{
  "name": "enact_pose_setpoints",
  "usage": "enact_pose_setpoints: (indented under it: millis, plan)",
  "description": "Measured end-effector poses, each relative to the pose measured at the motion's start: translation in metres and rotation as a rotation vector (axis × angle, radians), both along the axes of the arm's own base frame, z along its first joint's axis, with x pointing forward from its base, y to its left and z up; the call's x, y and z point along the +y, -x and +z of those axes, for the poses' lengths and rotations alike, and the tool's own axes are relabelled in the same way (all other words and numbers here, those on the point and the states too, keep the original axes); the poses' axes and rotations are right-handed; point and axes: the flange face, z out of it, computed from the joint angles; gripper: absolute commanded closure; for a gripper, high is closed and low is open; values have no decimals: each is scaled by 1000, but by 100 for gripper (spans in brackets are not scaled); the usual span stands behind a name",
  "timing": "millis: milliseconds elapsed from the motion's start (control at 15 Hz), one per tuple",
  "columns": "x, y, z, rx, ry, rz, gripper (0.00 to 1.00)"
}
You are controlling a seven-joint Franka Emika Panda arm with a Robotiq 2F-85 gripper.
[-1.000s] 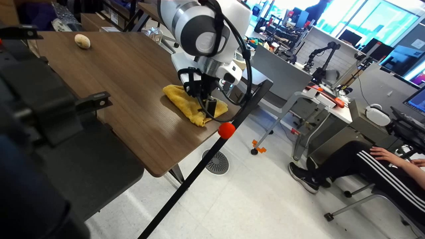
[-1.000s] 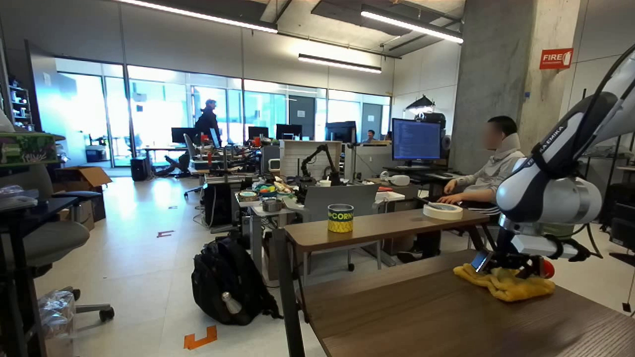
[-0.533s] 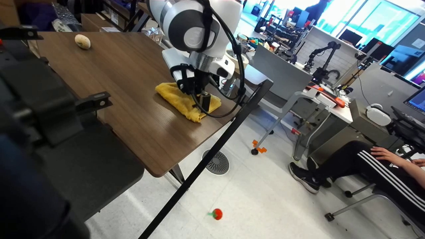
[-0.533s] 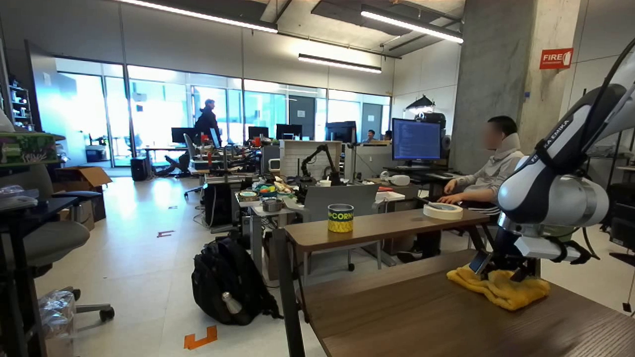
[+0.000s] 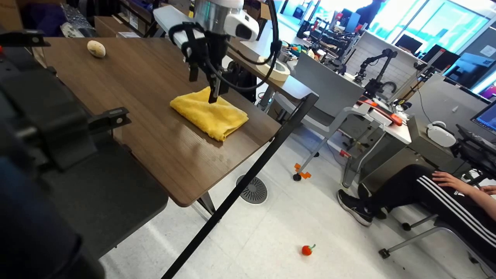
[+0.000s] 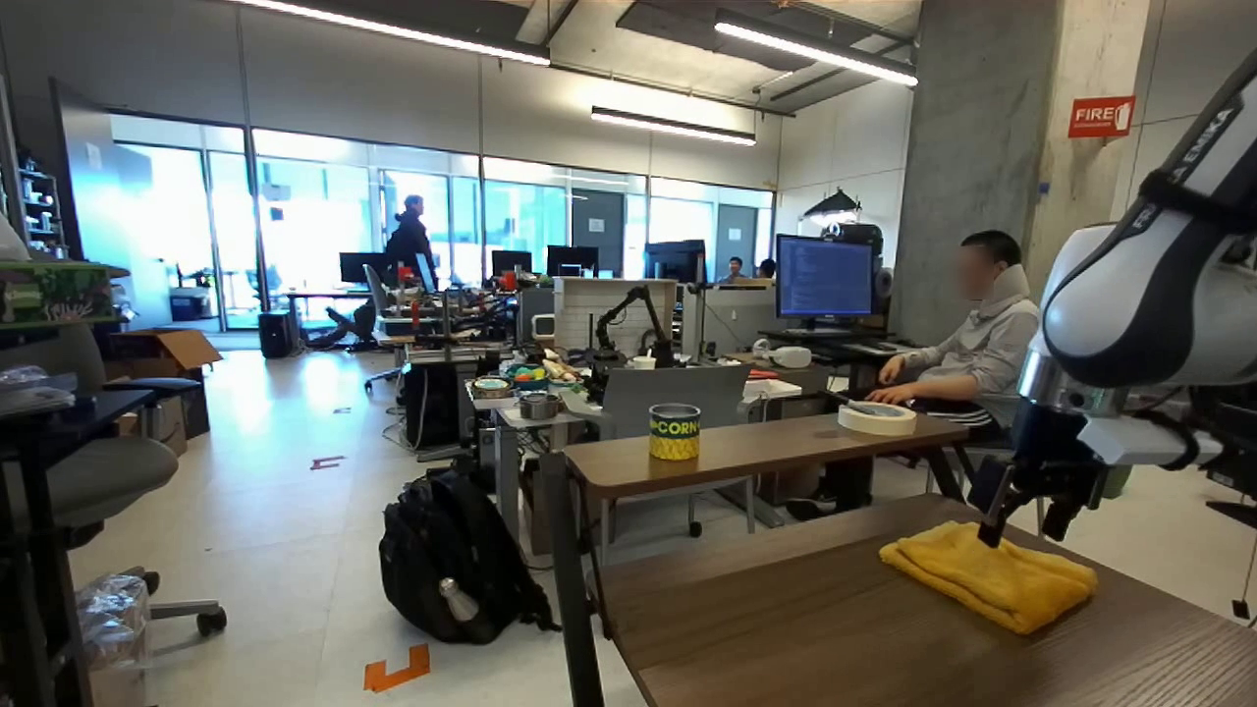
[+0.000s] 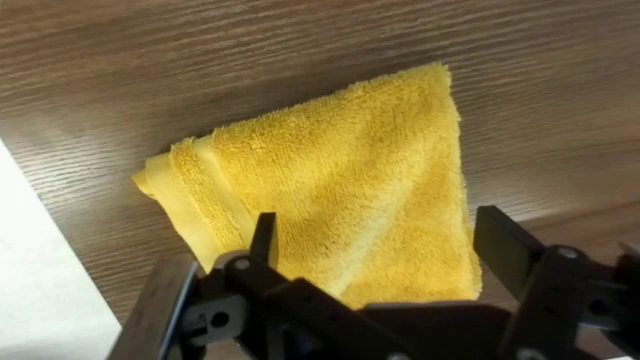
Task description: Move the brown object to the left then wipe the table with the yellow towel
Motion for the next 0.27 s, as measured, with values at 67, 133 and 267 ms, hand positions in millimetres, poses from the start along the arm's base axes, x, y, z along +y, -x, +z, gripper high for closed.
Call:
enact_pose_setpoints:
  millis: [67, 133, 267]
  plan:
    - [6, 10, 14, -15, 7, 15, 0]
    - [11, 20, 28, -28, 9, 29, 0]
    - [20, 40, 59, -62, 8, 61, 0]
